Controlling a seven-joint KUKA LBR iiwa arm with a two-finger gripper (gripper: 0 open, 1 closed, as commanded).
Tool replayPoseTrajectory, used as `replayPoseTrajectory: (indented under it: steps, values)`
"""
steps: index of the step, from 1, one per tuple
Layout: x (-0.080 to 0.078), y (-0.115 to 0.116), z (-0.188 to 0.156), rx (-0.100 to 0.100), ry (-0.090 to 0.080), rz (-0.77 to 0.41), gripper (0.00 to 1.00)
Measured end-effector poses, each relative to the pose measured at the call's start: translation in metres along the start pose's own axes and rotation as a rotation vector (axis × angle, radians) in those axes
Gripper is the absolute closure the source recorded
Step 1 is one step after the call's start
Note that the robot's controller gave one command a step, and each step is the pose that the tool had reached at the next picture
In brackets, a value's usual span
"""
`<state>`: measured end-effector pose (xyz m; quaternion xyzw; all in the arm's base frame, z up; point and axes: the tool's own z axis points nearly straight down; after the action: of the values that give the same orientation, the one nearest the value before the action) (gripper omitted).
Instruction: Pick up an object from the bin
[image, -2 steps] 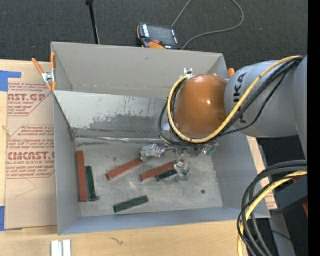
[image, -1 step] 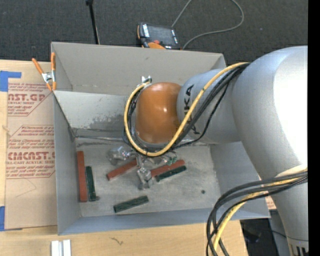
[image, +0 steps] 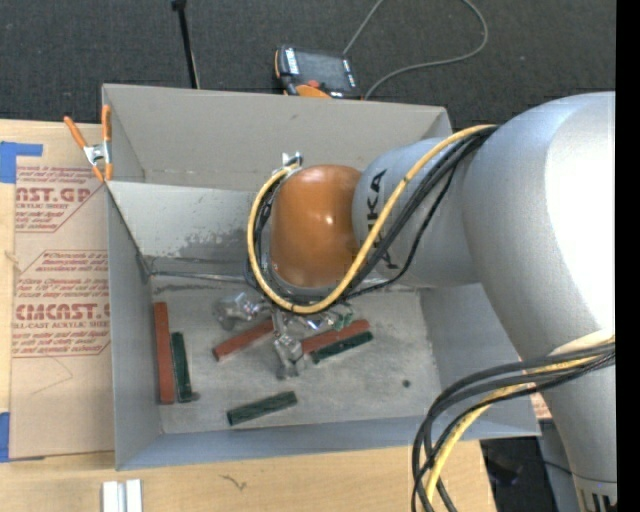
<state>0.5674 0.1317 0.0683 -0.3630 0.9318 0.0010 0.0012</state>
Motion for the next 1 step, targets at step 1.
replayPoseTrajectory:
  steps: [1]
  values:
    - [-0.0005,-0.0003,-0.0007,0.001,-0.001,0.0,1.0]
